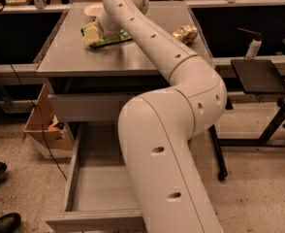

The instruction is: Place green rice chip bag into middle drawer

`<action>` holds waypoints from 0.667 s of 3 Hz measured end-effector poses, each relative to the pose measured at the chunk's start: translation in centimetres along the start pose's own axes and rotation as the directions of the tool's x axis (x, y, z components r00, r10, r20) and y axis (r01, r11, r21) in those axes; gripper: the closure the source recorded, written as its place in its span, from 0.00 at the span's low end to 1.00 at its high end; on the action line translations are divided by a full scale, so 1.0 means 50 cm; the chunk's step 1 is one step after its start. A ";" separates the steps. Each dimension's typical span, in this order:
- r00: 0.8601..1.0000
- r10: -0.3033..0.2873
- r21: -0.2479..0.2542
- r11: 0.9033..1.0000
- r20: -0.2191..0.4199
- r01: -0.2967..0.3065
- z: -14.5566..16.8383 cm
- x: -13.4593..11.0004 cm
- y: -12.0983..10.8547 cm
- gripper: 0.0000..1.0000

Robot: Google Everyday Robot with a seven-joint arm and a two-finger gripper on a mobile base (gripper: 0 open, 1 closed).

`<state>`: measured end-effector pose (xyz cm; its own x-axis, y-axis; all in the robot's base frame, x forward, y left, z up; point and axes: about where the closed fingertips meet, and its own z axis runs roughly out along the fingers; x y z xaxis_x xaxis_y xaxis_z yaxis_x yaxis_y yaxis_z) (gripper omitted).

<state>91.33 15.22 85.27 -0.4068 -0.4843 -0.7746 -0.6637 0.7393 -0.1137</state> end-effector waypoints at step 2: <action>1.000 -0.013 0.031 0.999 0.011 0.012 -0.008 0.007 -0.003 0.73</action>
Offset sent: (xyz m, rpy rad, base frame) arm -0.0190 -0.0169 0.0139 -0.0174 -0.0800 -0.0205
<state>91.03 14.72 85.27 -0.3914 -0.4886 -0.7798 -0.6489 0.7474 -0.1426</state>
